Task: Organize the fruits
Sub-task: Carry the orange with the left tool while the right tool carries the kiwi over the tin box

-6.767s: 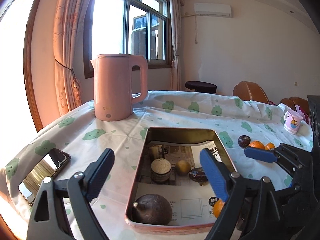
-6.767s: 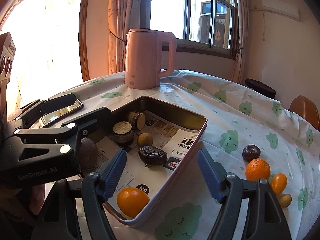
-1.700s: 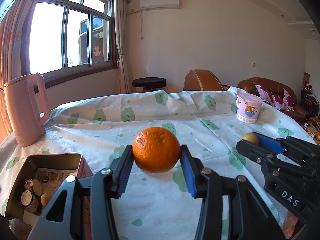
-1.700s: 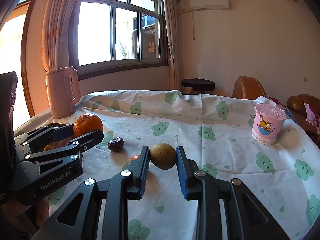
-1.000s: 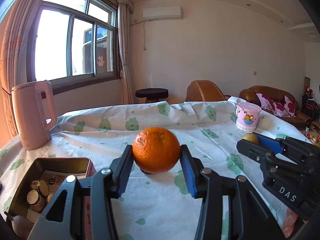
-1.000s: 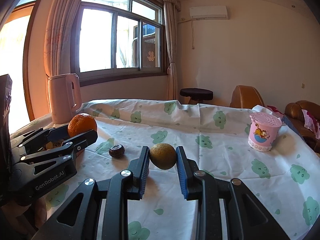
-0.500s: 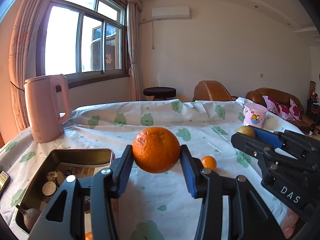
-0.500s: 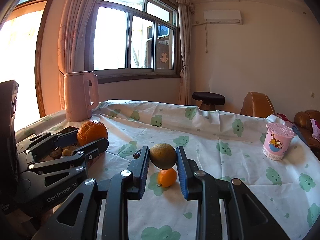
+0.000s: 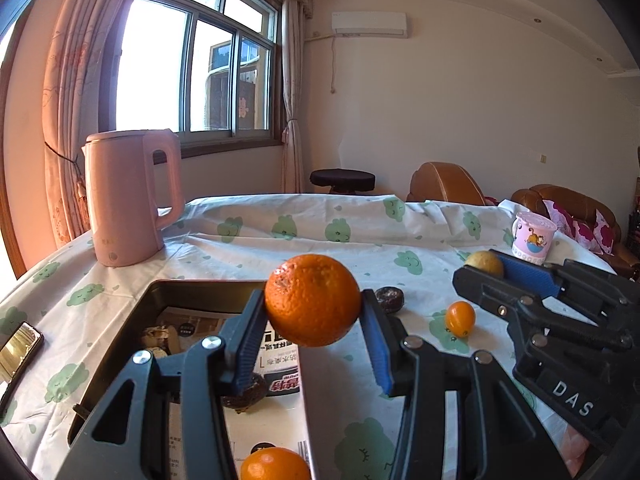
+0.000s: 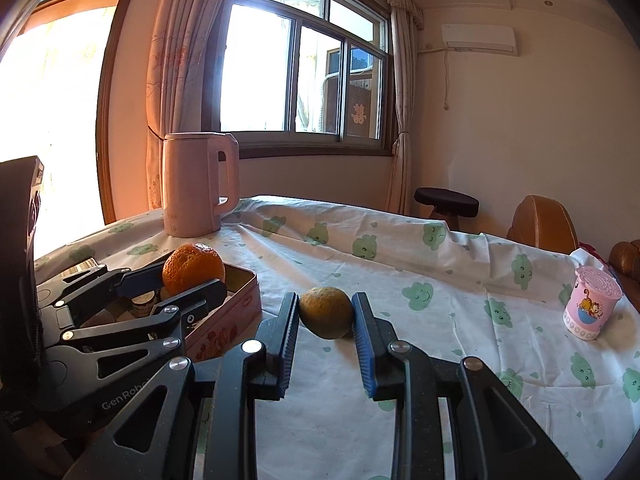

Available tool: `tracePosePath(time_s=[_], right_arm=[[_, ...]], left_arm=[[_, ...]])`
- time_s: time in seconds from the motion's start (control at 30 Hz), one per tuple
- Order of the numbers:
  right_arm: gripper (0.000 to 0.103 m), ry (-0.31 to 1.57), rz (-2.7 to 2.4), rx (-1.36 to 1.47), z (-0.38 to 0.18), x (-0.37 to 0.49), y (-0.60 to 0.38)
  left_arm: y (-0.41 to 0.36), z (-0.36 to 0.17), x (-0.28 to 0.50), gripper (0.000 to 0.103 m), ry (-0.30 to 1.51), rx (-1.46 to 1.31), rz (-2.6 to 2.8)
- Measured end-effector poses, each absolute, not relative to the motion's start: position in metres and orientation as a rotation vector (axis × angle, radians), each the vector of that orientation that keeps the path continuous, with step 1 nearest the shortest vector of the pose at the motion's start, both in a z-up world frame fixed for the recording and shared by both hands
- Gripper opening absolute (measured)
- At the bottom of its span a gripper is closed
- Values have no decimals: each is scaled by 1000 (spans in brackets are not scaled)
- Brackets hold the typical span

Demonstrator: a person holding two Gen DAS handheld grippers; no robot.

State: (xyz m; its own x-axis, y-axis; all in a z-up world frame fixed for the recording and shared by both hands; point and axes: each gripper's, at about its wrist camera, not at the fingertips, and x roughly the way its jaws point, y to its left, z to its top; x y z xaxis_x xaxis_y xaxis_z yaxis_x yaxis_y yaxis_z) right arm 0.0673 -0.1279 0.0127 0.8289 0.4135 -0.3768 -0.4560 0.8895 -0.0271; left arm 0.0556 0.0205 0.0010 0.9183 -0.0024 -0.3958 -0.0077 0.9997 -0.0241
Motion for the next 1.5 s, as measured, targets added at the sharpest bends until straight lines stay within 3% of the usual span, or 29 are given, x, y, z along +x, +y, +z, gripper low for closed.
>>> tracePosePath(time_s=[0.9, 1.5], right_arm=[[29, 394, 617, -185, 13, 69, -43], [29, 500, 689, -213, -9, 80, -7]], left_arm=[[112, 1, 49, 48, 470, -92, 159], [126, -11, 58, 48, 539, -107, 176]])
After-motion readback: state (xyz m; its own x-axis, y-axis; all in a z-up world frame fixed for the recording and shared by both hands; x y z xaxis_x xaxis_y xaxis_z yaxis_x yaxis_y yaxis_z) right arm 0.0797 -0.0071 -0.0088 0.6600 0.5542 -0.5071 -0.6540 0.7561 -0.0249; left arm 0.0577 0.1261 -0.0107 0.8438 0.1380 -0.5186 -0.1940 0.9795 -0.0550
